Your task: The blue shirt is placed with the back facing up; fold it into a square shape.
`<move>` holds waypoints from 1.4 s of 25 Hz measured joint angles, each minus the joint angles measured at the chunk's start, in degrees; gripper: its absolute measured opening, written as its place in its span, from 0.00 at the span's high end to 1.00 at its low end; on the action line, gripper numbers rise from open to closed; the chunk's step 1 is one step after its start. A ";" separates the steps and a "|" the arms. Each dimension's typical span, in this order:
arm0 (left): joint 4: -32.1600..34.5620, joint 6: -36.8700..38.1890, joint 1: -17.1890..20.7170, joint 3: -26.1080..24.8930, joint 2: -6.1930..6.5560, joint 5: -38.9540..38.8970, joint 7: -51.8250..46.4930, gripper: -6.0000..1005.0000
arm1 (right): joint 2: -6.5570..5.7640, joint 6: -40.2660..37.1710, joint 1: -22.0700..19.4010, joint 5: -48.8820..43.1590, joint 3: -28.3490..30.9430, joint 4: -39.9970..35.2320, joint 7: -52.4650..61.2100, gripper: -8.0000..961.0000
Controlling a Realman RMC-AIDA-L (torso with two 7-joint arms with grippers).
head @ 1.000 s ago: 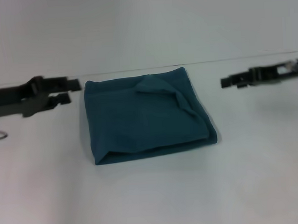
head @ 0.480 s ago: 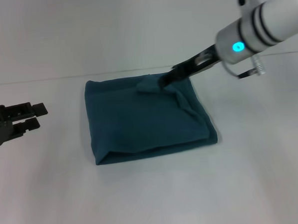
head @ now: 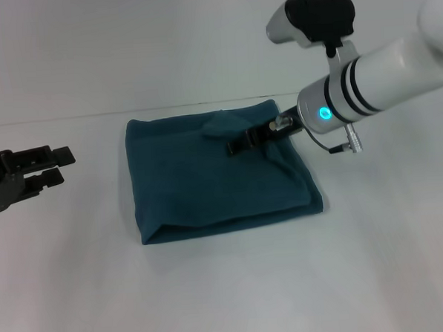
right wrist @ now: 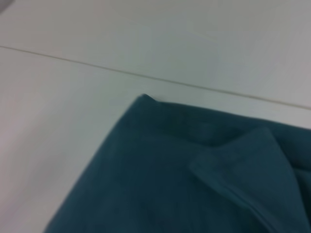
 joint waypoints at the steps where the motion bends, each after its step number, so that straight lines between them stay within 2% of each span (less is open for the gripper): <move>1: -0.02 -0.03 -0.07 0.00 -0.03 0.00 0.01 0.45 | 0.00 1.00 -0.02 0.01 0.00 0.99 -0.04 0.26; 7: -0.19 -0.27 -0.65 0.01 -0.22 0.12 0.01 0.45 | 0.02 9.83 -0.71 -1.56 -1.98 3.60 1.39 0.26; 10: -0.37 -0.49 -0.91 0.27 -0.24 0.17 -0.14 0.45 | -0.53 14.38 -3.39 -6.49 -2.12 -0.77 8.55 0.26; 12: -0.43 -0.51 -1.11 0.29 -0.24 0.12 -0.32 0.45 | -1.17 14.18 -6.30 -9.69 -1.83 -6.12 14.30 0.26; 17: -0.63 -0.54 -2.12 0.35 -0.16 0.48 -0.38 0.45 | -2.91 3.96 -14.59 -4.48 -1.42 -21.02 15.91 0.26; 20: -0.85 -0.71 -2.74 0.50 0.08 1.23 -0.37 0.45 | -4.74 -4.09 -17.68 1.93 0.57 -24.82 13.05 0.26; 24: -1.00 -0.89 -3.26 2.14 0.23 3.31 1.30 0.45 | -6.65 -17.28 -20.90 14.47 7.61 -22.18 2.64 0.26; 28: -0.82 -4.10 -3.48 5.32 -0.69 6.57 3.24 0.45 | -7.74 -30.88 -25.87 27.12 17.11 -15.45 -11.71 0.25; 32: -2.62 -8.63 -4.48 8.42 -1.38 10.00 3.16 0.42 | -9.15 -37.83 -30.87 30.45 22.09 -12.18 -18.17 0.24; 35: -6.30 -11.01 -6.33 7.42 -1.43 9.91 1.44 0.35 | -10.18 -39.34 -34.02 30.46 22.79 -11.14 -19.47 0.24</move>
